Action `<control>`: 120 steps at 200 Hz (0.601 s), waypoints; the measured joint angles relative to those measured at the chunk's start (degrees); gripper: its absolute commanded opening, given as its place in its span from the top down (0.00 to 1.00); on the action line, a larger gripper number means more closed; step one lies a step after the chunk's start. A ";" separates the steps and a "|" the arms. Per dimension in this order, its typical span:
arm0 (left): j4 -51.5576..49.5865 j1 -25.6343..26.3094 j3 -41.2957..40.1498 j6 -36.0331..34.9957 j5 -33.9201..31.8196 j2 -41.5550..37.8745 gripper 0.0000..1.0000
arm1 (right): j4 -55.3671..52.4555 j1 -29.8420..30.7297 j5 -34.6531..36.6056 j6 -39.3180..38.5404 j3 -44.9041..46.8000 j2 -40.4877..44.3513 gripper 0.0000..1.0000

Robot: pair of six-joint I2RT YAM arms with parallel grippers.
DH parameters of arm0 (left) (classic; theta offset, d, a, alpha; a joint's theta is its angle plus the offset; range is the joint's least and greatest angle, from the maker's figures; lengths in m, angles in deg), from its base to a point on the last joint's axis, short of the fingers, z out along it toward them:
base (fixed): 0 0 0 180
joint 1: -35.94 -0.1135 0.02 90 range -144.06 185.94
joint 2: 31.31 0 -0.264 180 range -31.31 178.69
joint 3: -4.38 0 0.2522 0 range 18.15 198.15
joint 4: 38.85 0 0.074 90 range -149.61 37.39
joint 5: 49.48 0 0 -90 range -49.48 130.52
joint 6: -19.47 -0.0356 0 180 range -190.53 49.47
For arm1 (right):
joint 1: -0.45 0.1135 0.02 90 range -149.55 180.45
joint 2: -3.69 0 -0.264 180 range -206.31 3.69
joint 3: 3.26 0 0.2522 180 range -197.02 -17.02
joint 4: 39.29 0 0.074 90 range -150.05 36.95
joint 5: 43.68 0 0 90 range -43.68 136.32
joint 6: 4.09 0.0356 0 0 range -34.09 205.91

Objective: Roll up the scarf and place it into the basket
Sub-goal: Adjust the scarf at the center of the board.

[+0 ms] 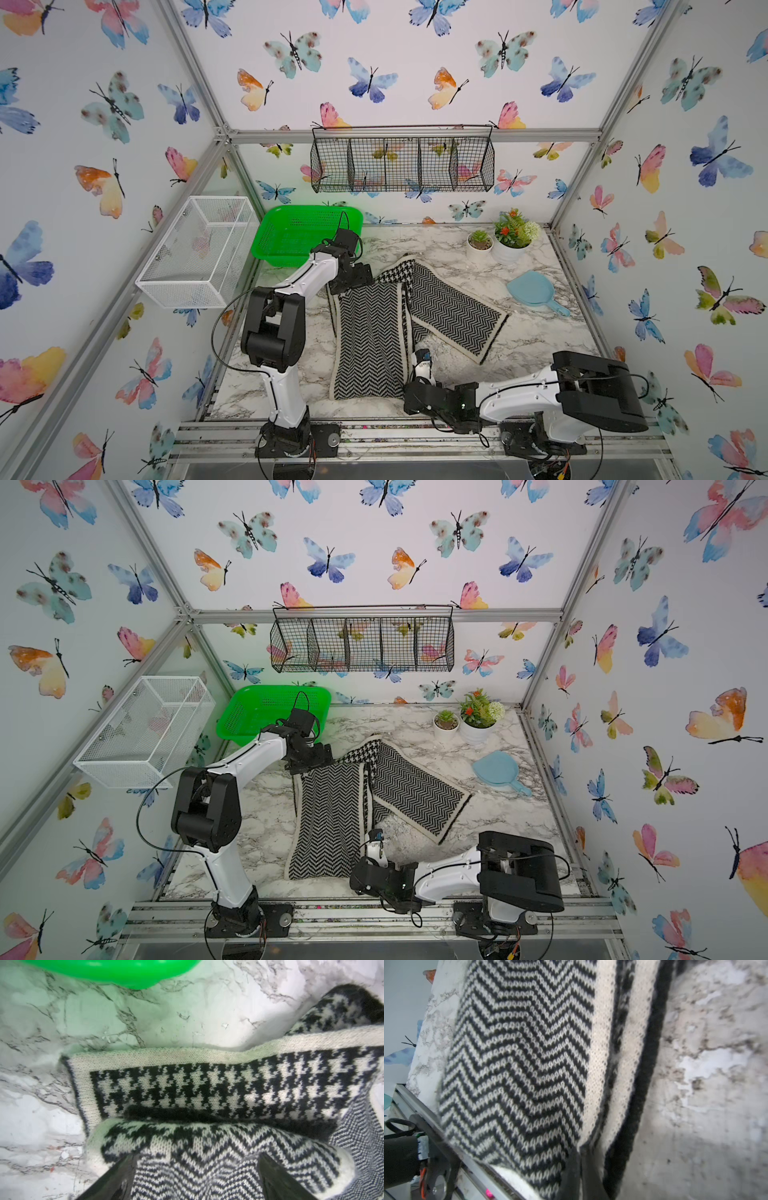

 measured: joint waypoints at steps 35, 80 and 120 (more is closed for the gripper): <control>0.50 0.00 -7.87 0.00 0.96 -7.45 0.08 | -6.34 -0.24 7.28 -3.30 -3.65 5.33 0.23; 5.31 0.70 -24.00 3.50 7.93 -28.96 0.09 | -8.70 -13.42 5.95 -16.37 -14.75 8.61 0.23; 8.76 2.64 -38.45 7.76 15.34 -40.74 0.09 | -8.68 -27.87 -2.64 -26.40 -25.90 -0.61 0.28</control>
